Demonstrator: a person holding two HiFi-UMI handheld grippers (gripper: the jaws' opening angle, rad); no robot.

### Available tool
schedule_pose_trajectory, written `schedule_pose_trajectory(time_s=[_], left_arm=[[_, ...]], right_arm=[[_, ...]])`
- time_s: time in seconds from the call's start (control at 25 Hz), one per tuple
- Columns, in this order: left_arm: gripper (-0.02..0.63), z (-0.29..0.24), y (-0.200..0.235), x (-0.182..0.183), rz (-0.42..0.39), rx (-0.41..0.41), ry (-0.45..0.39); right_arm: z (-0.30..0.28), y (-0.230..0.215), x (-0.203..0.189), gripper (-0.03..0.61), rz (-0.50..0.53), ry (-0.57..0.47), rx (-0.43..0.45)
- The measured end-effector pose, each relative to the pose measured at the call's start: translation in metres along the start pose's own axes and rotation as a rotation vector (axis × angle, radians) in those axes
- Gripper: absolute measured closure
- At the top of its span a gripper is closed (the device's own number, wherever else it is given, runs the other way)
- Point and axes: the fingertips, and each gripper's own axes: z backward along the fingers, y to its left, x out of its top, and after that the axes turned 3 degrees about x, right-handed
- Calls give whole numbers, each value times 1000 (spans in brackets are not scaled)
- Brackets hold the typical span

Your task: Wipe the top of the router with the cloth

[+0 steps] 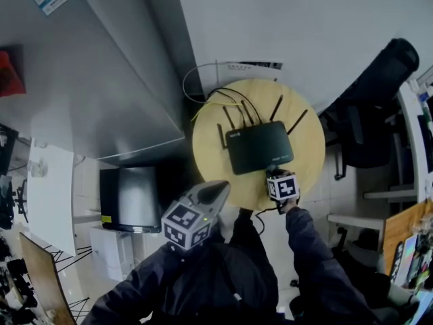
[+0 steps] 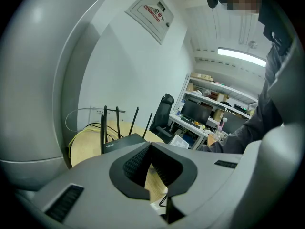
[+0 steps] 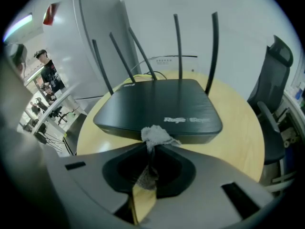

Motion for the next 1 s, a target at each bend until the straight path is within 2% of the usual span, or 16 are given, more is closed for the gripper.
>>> schedule_pose_trajectory(time_s=[0.2, 0.48, 0.84, 1.0], left_arm=[[612, 2, 3, 1, 0, -2, -5], [612, 7, 11, 3, 5, 13, -9], [612, 14, 15, 0, 10, 11, -15], [612, 17, 11, 2, 3, -14, -29]], right_arm=[[-11, 55, 3, 506, 38, 9, 87], [-25, 105, 6, 506, 98, 26, 180], [-25, 115, 4, 506, 67, 10, 217], [4, 122, 9, 506, 19, -76, 216]])
